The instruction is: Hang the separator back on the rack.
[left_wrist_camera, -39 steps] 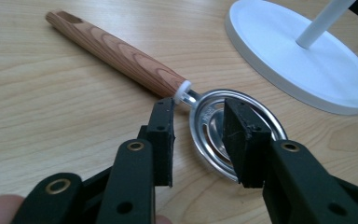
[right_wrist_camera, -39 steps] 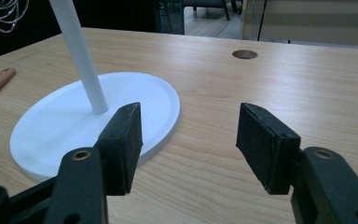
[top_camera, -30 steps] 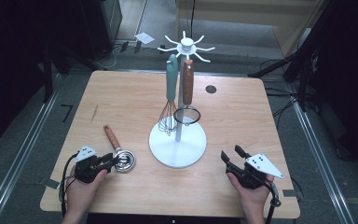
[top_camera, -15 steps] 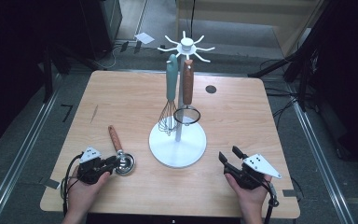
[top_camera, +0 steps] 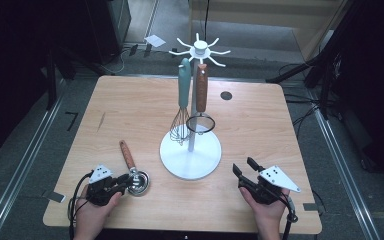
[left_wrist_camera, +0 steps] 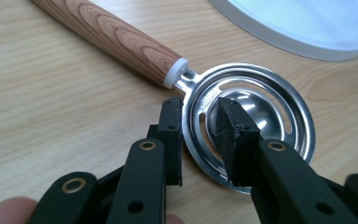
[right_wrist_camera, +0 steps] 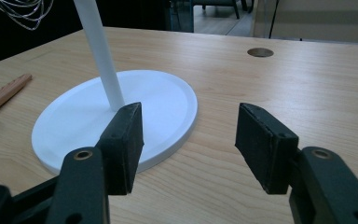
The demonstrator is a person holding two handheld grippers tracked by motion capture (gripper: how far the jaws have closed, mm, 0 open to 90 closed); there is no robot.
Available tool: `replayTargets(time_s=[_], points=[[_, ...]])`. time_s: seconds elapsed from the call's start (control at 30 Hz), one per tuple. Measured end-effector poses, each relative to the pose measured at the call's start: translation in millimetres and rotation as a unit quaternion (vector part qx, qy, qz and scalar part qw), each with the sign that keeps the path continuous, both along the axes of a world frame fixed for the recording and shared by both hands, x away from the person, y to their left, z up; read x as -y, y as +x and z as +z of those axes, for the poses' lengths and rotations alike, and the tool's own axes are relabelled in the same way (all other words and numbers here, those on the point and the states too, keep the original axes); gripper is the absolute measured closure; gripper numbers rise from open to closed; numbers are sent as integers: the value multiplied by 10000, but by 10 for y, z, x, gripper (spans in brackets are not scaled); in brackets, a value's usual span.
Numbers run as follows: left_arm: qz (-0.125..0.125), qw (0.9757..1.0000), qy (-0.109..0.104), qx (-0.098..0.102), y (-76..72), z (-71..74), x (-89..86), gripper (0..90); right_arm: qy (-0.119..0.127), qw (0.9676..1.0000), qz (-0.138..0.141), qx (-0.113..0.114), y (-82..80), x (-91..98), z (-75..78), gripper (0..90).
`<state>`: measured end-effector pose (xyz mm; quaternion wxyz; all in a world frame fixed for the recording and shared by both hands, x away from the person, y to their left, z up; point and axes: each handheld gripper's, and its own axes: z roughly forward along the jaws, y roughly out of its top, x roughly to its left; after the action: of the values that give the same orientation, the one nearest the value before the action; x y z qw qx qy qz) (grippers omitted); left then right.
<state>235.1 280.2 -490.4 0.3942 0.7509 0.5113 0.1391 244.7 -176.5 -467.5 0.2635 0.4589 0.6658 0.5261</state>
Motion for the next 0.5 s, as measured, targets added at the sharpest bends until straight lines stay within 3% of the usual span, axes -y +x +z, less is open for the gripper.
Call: replayTargets(time_s=[0.17, 0.3, 0.5], points=[[-22, 10000, 16, -14, -76, -1, 100, 729, 20, 10000, -19, 38, -20, -7, 6, 452], [-101, 9999, 29, -10, -129, -5, 208, 723, 208, 9998, -26, -2, -56, 2, -7, 458], [-218, 9998, 13, -17, -180, -13, 385, 715, 93, 9999, 106, 39, -83, -63, 10, 456]])
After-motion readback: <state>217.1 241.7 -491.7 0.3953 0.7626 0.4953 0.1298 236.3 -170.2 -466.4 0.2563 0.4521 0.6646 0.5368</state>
